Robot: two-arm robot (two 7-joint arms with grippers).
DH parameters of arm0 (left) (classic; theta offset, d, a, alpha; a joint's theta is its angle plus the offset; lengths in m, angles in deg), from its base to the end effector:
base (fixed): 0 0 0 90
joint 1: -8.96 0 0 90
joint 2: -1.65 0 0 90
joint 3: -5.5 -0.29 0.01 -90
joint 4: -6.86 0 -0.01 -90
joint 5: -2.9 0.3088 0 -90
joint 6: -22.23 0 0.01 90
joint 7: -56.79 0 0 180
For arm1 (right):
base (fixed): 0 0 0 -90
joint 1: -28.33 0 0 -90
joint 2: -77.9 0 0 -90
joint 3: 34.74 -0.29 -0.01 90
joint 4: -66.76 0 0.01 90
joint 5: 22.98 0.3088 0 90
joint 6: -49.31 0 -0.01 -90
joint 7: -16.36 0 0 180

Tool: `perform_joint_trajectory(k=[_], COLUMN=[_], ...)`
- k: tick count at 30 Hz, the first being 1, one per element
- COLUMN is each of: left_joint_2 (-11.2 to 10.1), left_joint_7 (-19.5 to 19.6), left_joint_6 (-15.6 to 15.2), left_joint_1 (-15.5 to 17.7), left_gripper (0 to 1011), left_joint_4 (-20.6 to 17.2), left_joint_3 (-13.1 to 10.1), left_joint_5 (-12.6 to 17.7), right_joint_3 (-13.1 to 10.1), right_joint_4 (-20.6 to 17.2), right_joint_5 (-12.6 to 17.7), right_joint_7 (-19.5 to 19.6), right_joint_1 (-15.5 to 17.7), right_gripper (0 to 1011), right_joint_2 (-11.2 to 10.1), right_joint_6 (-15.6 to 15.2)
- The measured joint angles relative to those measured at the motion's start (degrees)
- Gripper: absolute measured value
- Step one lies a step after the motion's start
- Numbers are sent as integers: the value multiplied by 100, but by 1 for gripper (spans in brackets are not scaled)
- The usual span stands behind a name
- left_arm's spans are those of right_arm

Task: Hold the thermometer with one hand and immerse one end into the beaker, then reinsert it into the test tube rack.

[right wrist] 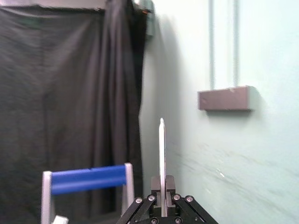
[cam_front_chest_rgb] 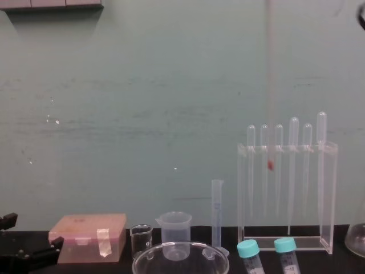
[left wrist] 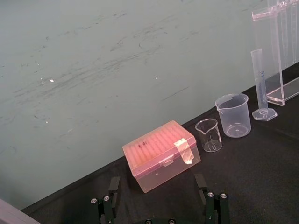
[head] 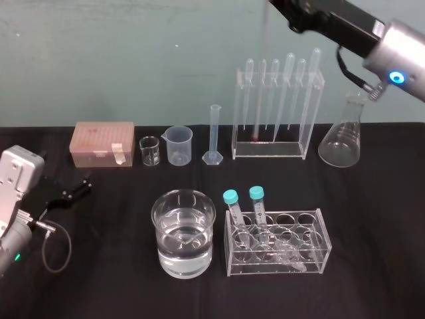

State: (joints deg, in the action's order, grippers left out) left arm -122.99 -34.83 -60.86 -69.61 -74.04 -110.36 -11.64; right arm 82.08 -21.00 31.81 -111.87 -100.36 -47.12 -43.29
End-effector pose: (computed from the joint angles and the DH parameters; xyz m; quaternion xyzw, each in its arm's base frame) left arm 0.3581 0.0827 -0.3023 0.1415 -0.1325 0.5799 0.7913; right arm 0.4418 -0.0579 -0.0834 0.1451 -0.0725 -0.2435 0.9562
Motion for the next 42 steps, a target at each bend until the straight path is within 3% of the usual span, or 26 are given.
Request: perform_joint_trajectory(k=[5, 16, 42], left_joint_2=[0, 0, 0], left_joint_7=[0, 0, 0], left_joint_6=[0, 0, 0], left_joint_1=[0, 0, 0], left_gripper=[1008, 1008, 1008], left_joint_4=[0, 0, 0], left_joint_3=[0, 0, 0], left_joint_5=[0, 0, 0], right_joint_3=[-185, -319, -497], right_joint_4=[-236, -444, -417], right_joint_5=[-143, -456, -567], right_joint_7=[246, 421, 318], right_joint_1=[540, 1318, 1813], right_gripper=[58, 58, 58], right_joint_2=[-269, -432, -297], right_joint_6=[195, 468, 276])
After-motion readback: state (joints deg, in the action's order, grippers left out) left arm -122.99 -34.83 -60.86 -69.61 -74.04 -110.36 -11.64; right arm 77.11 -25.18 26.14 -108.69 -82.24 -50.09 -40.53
